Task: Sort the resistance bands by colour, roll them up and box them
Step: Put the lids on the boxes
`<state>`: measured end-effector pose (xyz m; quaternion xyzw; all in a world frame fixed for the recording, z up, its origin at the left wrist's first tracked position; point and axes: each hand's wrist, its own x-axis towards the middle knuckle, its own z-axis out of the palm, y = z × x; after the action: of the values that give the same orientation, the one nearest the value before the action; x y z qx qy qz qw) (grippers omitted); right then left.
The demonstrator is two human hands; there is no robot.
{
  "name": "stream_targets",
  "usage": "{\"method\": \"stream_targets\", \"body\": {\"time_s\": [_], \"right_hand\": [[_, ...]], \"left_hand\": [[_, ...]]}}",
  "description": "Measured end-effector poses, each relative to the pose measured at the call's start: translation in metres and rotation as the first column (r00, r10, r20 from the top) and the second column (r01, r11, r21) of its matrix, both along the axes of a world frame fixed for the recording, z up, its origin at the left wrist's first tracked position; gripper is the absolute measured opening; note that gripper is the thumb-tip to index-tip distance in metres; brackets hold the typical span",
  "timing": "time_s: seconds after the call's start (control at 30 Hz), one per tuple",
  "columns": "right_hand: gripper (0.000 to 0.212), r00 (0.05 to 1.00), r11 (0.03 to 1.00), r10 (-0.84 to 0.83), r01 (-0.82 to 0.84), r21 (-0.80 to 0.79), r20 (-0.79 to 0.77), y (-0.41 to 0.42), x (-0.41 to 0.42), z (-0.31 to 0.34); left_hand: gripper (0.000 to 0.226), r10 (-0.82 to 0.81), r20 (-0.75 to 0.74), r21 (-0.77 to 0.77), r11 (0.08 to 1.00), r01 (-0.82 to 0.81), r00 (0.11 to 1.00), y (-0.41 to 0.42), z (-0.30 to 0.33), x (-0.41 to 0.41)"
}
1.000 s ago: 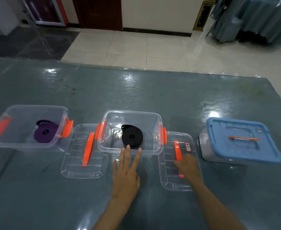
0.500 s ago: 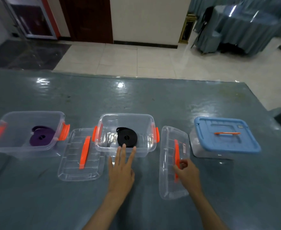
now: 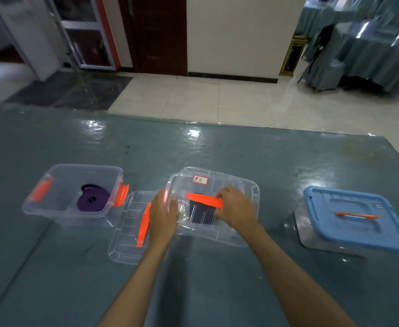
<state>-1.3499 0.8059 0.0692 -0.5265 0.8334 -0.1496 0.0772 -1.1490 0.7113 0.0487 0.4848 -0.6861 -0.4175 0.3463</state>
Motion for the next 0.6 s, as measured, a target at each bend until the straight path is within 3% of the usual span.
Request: {"method": "stream_targets", "body": {"time_s": [0.27, 0.33, 0.4, 0.47, 0.53, 0.6], "right_hand": [[0.020, 0.997, 0.983, 0.082, -0.080, -0.164, 0.006, -0.027, 0.003, -0.036], [0.031, 0.998, 0.973, 0.044, -0.051, -0.225, -0.036, -0.010, -0.001, -0.048], [0.042, 0.994, 0.958, -0.099, 0.085, -0.275, -0.039, 0.009, -0.009, -0.062], [0.055, 0.956, 0.911, -0.271, 0.292, -0.291, 0.110, 0.021, -0.014, -0.072], [0.065, 0.895, 0.871, -0.316, 0.405, -0.277, 0.315, 0.024, -0.015, -0.074], [0.071, 0.696, 0.783, -0.398, 0.597, -0.174, 0.598, 0.022, -0.014, -0.070]], "left_hand": [[0.042, -0.035, 0.121, 0.035, 0.999, 0.031, 0.992, -0.031, -0.033, 0.000], [0.043, -0.052, 0.101, 0.045, 0.998, 0.047, 0.994, -0.034, -0.042, -0.001], [0.045, -0.025, 0.119, 0.041, 0.999, 0.021, 0.993, -0.036, -0.052, -0.002], [0.047, 0.006, 0.121, 0.084, 0.996, -0.016, 0.993, -0.037, -0.061, -0.003], [0.048, 0.040, 0.056, 0.150, 0.988, -0.048, 0.998, -0.036, -0.065, -0.004], [0.047, 0.127, -0.067, 0.250, 0.962, -0.107, 0.990, -0.036, -0.070, -0.005]]}}
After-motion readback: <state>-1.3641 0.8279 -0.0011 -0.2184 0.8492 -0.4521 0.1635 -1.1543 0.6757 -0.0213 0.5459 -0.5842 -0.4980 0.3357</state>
